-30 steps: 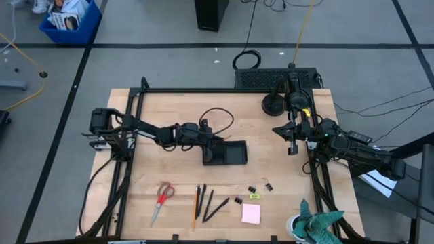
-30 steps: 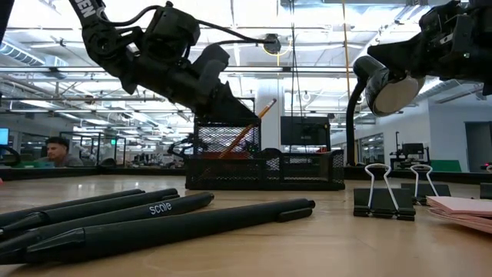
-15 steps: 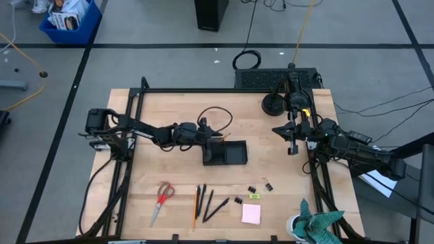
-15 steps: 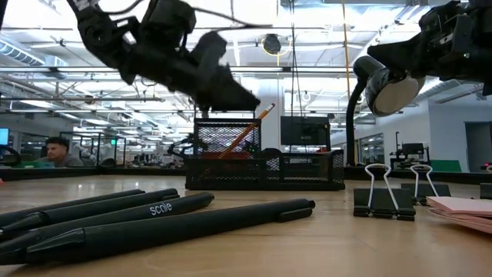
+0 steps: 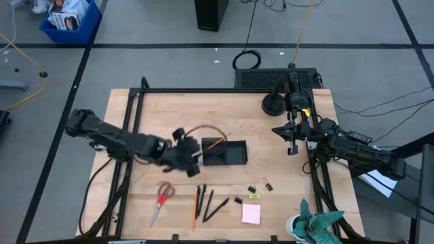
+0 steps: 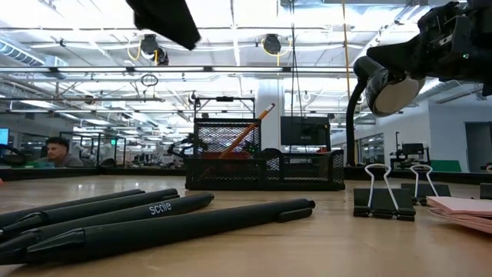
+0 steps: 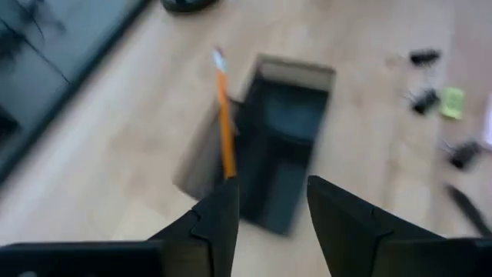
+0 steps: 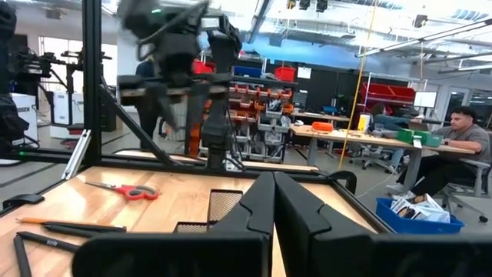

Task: Pick and place office supplies into organizer
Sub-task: Put the pencil into the top left section of the desk organizer

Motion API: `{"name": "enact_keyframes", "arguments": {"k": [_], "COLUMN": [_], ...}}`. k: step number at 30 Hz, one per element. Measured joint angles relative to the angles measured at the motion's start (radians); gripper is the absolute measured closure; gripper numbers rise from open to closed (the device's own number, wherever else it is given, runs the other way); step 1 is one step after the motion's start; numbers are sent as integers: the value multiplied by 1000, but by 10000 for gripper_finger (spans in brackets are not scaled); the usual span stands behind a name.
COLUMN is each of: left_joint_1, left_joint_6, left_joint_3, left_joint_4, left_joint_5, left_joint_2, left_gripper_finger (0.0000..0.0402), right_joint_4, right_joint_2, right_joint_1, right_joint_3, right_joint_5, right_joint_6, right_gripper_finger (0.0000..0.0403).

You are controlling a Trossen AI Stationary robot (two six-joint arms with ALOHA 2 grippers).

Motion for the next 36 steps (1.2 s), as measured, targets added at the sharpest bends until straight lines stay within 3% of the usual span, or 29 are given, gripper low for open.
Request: {"name": "enact_keyframes", "arguments": {"k": [11, 20, 27, 36], "left_joint_1": [-156, -242, -328, -397], "left_joint_6": [-613, -787, -993, -991], "left_joint_3": [20, 20, 20, 20], "left_joint_4": [-18, 217, 319, 504], "left_joint_5": [172, 409, 431, 375], "left_joint_2": [204, 398, 410, 439], "left_gripper_finger": [243, 243, 243, 243], "right_joint_4": [0, -1, 1, 21], "right_joint_2": [15, 16, 17, 18], "right_joint_1": [1, 1, 2, 2], "right_joint_3": [0, 0, 0, 0], "right_joint_5": [0, 0, 1, 0], "right_joint_6": [0, 0, 1, -4], "right_gripper_finger": [403, 403, 403, 403]}}
